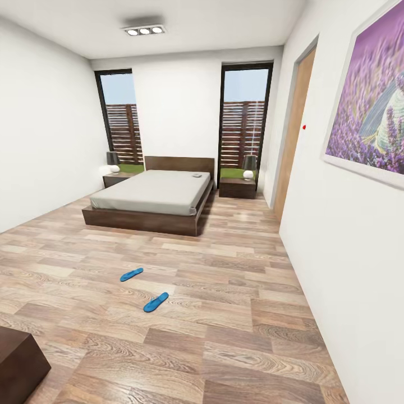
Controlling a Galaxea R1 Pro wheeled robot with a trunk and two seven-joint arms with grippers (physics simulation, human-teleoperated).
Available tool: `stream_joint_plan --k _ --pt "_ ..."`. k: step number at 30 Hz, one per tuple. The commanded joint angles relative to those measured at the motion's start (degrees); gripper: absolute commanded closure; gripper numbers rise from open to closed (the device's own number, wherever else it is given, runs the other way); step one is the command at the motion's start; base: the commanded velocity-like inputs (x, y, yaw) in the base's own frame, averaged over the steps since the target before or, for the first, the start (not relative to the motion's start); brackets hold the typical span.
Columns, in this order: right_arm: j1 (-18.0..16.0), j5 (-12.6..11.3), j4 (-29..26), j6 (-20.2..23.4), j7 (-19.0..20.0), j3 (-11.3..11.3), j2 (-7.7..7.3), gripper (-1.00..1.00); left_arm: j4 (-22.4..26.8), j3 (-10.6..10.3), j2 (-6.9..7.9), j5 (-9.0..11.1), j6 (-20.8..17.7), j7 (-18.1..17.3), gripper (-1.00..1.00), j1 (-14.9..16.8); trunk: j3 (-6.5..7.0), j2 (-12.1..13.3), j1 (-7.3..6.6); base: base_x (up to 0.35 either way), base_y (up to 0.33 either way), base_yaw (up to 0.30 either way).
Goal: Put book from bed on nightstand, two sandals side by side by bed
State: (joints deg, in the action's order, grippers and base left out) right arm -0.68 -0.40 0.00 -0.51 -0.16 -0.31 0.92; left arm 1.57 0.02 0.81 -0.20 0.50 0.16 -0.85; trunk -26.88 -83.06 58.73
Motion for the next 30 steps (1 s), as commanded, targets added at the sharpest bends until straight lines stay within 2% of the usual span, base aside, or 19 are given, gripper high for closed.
stream_joint_plan --k 1,9,30 --pt "-0.02 -0.04 0.00 -0.06 -0.02 -0.02 0.02 -1.00 0.11 0.01 0.07 -0.01 0.08 0.02 -1.00 -0.03 -0.05 -0.02 0.00 0.000 0.000 0.000" --pt "-0.02 0.03 0.00 -0.10 -0.07 0.03 -0.09 -1.00 1.10 0.05 0.36 0.02 0.11 0.02 -1.00 -0.03 -0.05 -0.02 0.00 0.000 0.000 0.015" --pt "-0.02 0.04 0.00 -0.10 -0.10 0.04 -0.26 -1.00 1.50 0.22 0.33 0.40 0.26 0.02 -1.00 -0.03 -0.05 -0.02 0.00 0.000 0.000 0.153"
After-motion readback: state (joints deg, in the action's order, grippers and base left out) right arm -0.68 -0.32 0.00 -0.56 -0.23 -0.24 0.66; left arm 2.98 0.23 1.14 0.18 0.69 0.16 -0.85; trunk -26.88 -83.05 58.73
